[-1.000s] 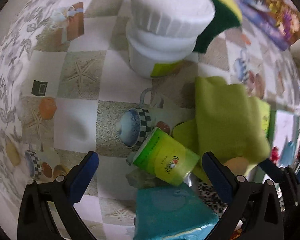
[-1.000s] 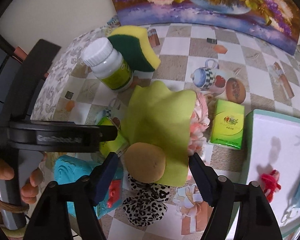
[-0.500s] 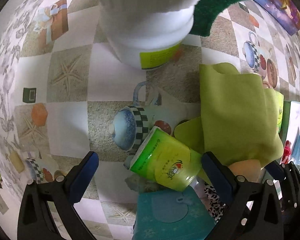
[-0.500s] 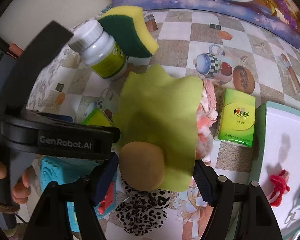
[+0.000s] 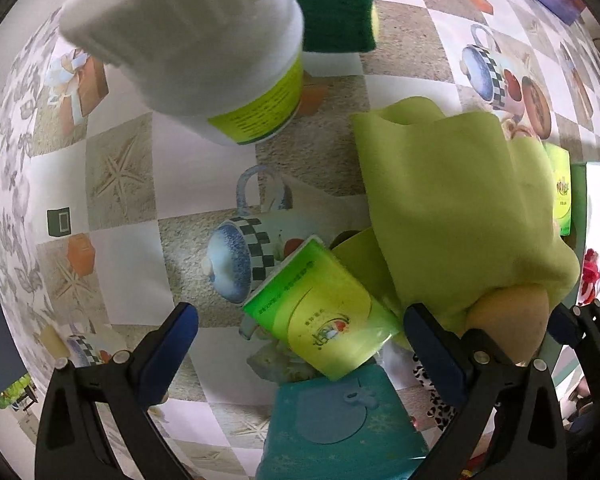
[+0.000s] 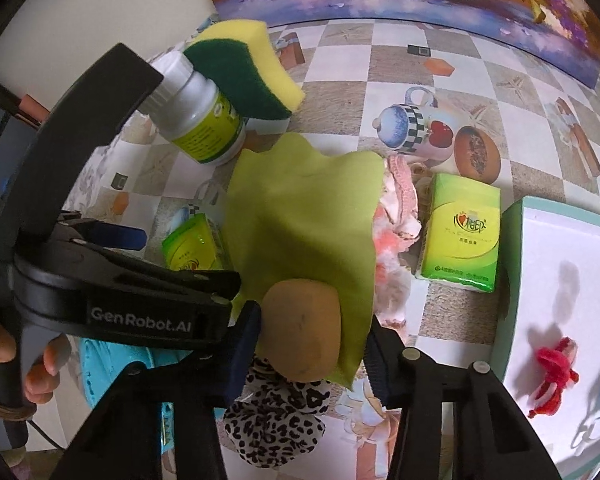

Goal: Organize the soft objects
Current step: 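Grasp the tan round sponge with the right tool while the left tool grasps the green tissue pack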

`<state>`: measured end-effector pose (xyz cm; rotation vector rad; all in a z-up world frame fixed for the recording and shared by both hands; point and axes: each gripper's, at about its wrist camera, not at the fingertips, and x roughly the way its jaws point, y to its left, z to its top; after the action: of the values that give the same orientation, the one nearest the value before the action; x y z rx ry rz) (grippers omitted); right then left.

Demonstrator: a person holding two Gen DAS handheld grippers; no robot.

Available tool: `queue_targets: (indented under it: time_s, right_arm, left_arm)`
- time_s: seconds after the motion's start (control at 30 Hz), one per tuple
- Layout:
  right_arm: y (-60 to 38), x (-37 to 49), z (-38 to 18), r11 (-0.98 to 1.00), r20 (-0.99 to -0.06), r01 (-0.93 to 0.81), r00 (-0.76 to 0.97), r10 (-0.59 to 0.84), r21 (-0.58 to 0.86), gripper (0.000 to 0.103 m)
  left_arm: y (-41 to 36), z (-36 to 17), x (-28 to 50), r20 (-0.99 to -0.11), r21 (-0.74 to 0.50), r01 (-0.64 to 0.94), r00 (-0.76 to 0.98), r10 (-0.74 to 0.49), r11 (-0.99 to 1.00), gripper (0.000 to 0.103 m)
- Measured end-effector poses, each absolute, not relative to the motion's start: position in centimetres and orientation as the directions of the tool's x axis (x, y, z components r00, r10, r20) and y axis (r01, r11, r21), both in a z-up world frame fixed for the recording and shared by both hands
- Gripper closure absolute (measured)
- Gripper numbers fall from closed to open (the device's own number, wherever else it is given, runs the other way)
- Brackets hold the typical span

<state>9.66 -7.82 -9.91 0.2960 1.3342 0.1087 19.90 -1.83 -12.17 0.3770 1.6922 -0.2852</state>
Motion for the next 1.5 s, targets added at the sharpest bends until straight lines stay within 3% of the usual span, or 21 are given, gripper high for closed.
queue_targets:
  time_s: [0.27, 0.37, 0.77, 1.1, 1.5]
  right_arm:
    - [-8.6, 9.4, -9.8, 0.952, -0.936, 0.098, 0.237, 0.262, 0.291, 0.058]
    - [-8.9, 9.3, -9.7, 0.949, -0.933, 0.105, 0.239, 0.267, 0.298, 0.058]
    - [-9.7, 8.7, -9.3, 0.942, -0.927, 0.11, 0.246, 0.284, 0.318, 0.066]
    - [-11.2, 8.0, -7.6, 0.921, -0.9, 0.123, 0.293, 0.323, 0.37, 0.085]
    - [-13.2, 7.0, -6.4, 0.886, -0.868, 0.154, 0.329, 0.372, 0.438, 0.085]
  left_arm:
    - [-3.3, -13.0, 19.2, -0.985, 0.012, 0.397, -0.151, 0.078, 0.918, 0.016]
    - [-2.9, -13.3, 19.1, -0.986, 0.018, 0.389, -0.149, 0.082, 0.921, 0.033]
    - [-0.9, -12.7, 19.1, -0.991, 0.013, 0.339, -0.123, 0.058, 0.941, 0.039]
    - [2.7, -11.1, 18.9, -0.997, -0.013, 0.253, -0.082, 0.008, 0.967, 0.039]
    - [5.6, -8.6, 16.9, -1.0, 0.012, 0.214, 0.001, 0.012, 0.977, 0.039]
